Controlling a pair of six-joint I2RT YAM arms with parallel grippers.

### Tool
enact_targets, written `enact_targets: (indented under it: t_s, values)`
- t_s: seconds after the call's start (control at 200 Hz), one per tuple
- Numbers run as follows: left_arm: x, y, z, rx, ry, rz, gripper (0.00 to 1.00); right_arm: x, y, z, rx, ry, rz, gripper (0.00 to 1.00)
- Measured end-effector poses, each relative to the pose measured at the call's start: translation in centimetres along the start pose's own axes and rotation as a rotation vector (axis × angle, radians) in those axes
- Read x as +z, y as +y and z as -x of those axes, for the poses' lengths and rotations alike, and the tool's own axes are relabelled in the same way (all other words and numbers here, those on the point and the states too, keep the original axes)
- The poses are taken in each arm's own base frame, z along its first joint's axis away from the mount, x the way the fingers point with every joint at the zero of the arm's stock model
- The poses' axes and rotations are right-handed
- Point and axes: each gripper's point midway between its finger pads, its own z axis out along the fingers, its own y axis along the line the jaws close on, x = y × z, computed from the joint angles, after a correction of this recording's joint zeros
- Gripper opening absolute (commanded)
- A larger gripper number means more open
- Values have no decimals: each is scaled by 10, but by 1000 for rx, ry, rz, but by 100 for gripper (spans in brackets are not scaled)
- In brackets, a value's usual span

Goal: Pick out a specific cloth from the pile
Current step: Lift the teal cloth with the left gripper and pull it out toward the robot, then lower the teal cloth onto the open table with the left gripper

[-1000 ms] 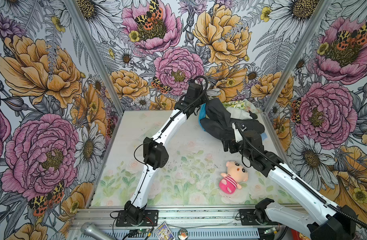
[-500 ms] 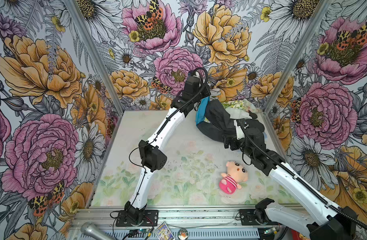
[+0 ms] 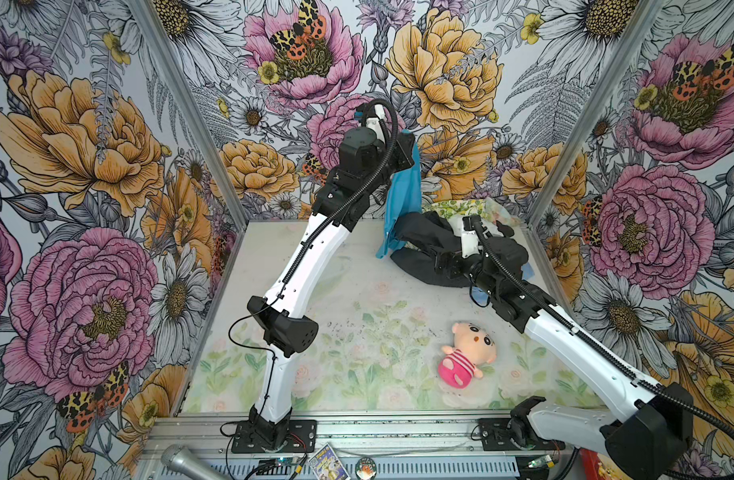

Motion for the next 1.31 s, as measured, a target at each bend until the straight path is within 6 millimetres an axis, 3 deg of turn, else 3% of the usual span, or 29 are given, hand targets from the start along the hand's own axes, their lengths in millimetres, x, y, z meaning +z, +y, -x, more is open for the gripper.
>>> enact_targets:
  t_s: [0.22,0.43,0.625,0.745,1.011,1.161,1.306]
  values:
    - [-24,-20,25,26,-38,-34,0,41,54,11,-46,-57,169,99]
    - [-60,-17,52,61,-65,-1,0,70,95,11,-80,-85,268,99]
    - [-126,19,113,100,-188,128,0,65,116,19,-88,-140,316,99]
    - [-174,48,147,120,-276,234,0,62,122,9,-91,-133,331,99]
    - [-262,96,192,158,-430,438,0,55,126,-9,-96,-104,340,99]
    - [-284,114,206,161,-474,498,0,53,124,-9,-95,-105,330,99]
    - [-276,136,191,132,-427,519,0,51,121,-14,-95,-97,316,99]
